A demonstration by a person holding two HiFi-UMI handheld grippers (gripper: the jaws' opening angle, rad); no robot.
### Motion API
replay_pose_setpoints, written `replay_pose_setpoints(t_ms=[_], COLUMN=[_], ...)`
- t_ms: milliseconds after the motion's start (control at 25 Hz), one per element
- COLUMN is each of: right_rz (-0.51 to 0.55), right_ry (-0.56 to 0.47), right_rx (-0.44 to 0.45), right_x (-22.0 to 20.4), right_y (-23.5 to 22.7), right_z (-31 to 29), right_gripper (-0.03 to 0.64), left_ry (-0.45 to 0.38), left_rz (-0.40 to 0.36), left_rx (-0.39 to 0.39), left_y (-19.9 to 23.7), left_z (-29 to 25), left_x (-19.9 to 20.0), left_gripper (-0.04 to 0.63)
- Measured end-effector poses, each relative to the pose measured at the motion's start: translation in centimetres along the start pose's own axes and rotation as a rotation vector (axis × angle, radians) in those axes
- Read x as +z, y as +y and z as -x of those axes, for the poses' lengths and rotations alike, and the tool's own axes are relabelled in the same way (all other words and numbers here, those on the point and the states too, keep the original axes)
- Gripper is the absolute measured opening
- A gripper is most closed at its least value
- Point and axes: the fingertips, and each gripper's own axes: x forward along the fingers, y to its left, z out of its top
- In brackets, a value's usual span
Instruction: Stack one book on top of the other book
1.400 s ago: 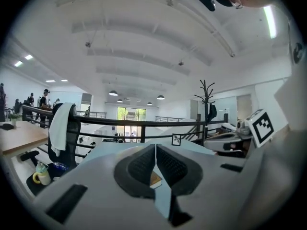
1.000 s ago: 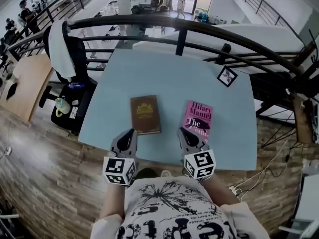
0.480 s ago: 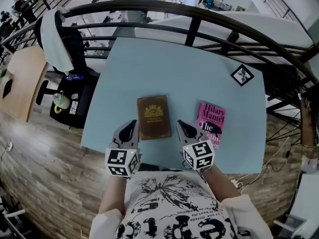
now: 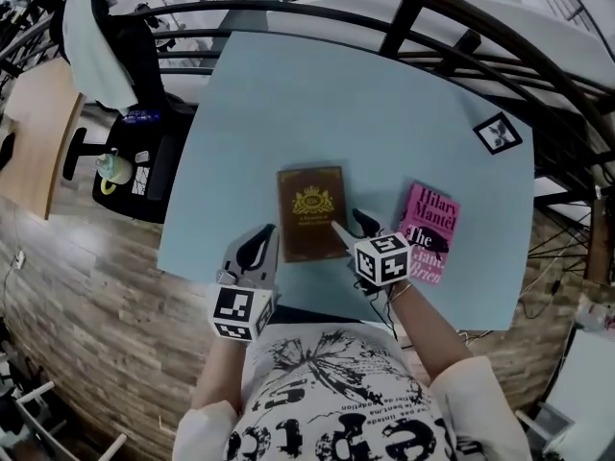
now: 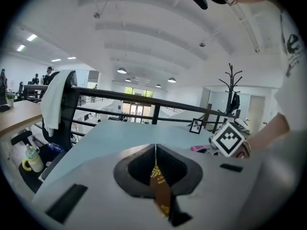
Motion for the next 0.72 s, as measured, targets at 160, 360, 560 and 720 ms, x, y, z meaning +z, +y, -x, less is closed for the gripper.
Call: replay_pose_setpoints(t_ms=[160,360,560,720], right_rz=[-0.137,-0.119,-0.214,-0.217], right_ry=[0.058,0.108,0.133,0.131], right_rx=[-0.01,0.017,0.063,0.072], right_x=[-0.5,-1.0,-1.5,-1.6], right_y=[-2.0,-1.5,-1.4,-1.4], right_z=[-3.1,-5.3,-5.9,-5.9], right_gripper=[0.255,0.257,0.234,0.229], left_ry=[0.033,0.074,0.118,0.285], left_rz=[0.008,0.012,0.046,0.071], left_rx=[0.008,0.033,0.038,0.038], left_y=[0.8,1.8,2.4,2.9], left_z=[-1.0,-1.4,-2.1,-3.0], left_x=[-1.4,-3.4,-5.1,-8.1], left_gripper=[0.011,0.011,0.011,0.011])
